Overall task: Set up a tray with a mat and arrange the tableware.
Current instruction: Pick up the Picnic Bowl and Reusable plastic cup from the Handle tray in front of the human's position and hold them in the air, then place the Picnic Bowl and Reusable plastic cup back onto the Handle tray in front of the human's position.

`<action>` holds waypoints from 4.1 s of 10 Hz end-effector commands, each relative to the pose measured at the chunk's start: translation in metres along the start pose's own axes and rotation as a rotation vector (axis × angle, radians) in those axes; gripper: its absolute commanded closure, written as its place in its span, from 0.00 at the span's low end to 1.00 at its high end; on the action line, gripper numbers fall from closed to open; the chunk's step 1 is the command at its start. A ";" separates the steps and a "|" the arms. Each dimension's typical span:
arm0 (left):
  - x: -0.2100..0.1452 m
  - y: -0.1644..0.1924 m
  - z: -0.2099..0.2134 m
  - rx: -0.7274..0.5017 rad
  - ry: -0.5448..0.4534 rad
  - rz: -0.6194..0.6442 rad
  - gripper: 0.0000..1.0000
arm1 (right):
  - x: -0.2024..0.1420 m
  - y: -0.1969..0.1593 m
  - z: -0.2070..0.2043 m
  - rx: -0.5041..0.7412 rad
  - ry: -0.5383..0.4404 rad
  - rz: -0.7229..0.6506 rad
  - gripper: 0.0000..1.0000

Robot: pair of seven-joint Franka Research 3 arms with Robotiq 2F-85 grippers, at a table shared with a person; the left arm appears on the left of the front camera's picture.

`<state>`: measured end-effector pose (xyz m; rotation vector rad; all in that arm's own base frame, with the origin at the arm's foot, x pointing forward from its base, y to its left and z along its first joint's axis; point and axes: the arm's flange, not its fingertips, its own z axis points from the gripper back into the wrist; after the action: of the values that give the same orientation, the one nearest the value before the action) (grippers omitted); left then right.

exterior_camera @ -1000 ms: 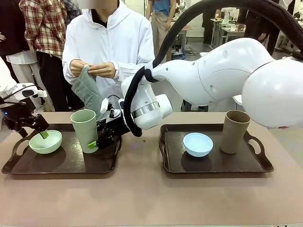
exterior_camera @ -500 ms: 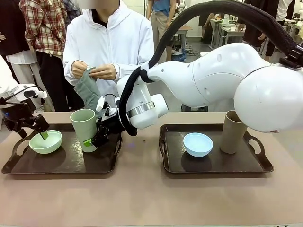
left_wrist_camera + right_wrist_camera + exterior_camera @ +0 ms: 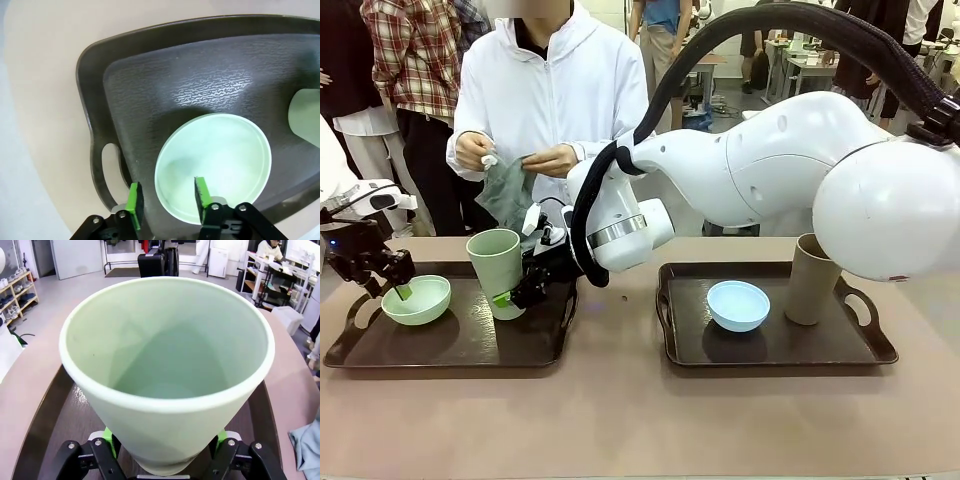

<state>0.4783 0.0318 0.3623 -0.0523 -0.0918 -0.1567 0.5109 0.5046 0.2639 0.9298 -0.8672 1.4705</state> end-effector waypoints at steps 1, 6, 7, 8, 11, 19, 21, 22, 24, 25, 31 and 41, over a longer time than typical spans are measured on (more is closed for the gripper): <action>0.000 -0.001 -0.008 0.037 0.008 0.017 1.00 | -0.003 0.001 0.000 -0.004 -0.042 0.009 1.00; 0.001 -0.006 -0.020 0.053 0.038 0.006 1.00 | -0.006 0.003 0.008 -0.006 -0.078 0.023 0.78; 0.001 -0.005 -0.019 0.053 0.035 0.007 1.00 | -0.005 0.003 0.008 -0.008 -0.080 0.024 1.00; 0.001 -0.005 -0.018 0.057 0.033 0.009 1.00 | -0.005 0.003 0.009 -0.007 -0.078 0.025 1.00; -0.001 -0.001 -0.004 0.068 0.088 0.022 1.00 | 0.010 0.010 0.023 0.034 -0.091 -0.044 0.39; -0.040 0.001 0.180 0.046 -0.109 0.065 1.00 | 0.167 0.070 0.123 -0.052 0.040 0.055 0.39; -0.047 -0.001 0.209 0.070 -0.157 0.075 1.00 | 0.185 0.078 0.126 -0.061 0.040 0.070 0.39; -0.049 -0.001 0.216 0.093 -0.169 0.098 1.00 | 0.182 0.075 0.127 -0.061 0.032 0.063 0.39; -0.044 0.000 0.205 0.044 -0.154 0.045 1.00 | 0.185 0.074 0.125 -0.044 0.019 0.084 0.39; -0.044 0.000 0.205 0.044 -0.154 0.045 1.00 | 0.185 0.074 0.125 -0.044 0.019 0.084 0.39; -0.044 0.000 0.205 0.044 -0.154 0.045 1.00 | 0.185 0.074 0.125 -0.044 0.019 0.084 0.39; -0.044 0.000 0.205 0.044 -0.154 0.045 1.00 | 0.185 0.074 0.125 -0.044 0.019 0.084 0.39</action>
<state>0.4167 0.0491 0.5607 -0.0172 -0.2429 -0.0966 0.4377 0.4608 0.4828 0.8529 -0.9307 1.5200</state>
